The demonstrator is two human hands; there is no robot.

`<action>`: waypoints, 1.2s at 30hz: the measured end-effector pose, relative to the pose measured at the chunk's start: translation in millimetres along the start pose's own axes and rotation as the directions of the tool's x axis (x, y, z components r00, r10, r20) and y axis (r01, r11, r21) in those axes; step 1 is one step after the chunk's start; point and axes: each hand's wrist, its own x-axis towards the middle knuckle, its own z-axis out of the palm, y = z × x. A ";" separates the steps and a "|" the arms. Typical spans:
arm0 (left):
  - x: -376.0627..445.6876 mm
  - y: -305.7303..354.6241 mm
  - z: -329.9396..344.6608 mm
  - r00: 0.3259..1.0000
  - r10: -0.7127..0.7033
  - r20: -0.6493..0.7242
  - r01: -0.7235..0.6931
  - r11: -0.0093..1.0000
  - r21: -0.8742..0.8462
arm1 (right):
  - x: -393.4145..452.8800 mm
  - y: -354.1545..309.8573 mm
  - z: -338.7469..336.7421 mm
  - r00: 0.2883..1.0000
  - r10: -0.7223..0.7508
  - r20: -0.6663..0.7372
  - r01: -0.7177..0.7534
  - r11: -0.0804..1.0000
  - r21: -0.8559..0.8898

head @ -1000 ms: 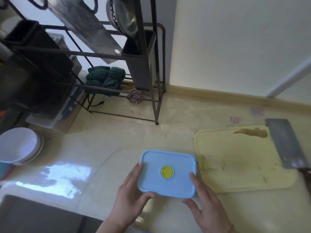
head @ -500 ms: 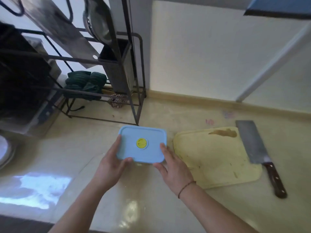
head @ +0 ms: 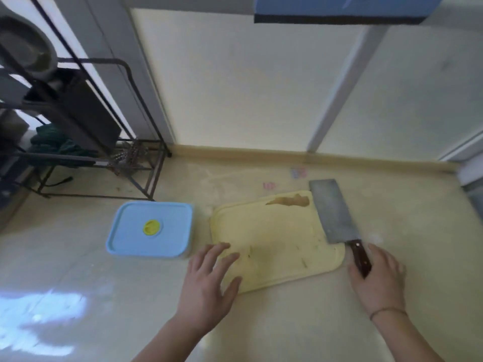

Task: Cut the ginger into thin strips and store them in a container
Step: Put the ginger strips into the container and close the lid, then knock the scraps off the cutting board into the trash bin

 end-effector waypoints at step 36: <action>197.5 90.3 121.9 0.736 -0.430 0.523 0.191 0.873 0.449 | 60.7 -9.2 -32.6 0.924 -0.220 0.311 0.234 0.972 -0.008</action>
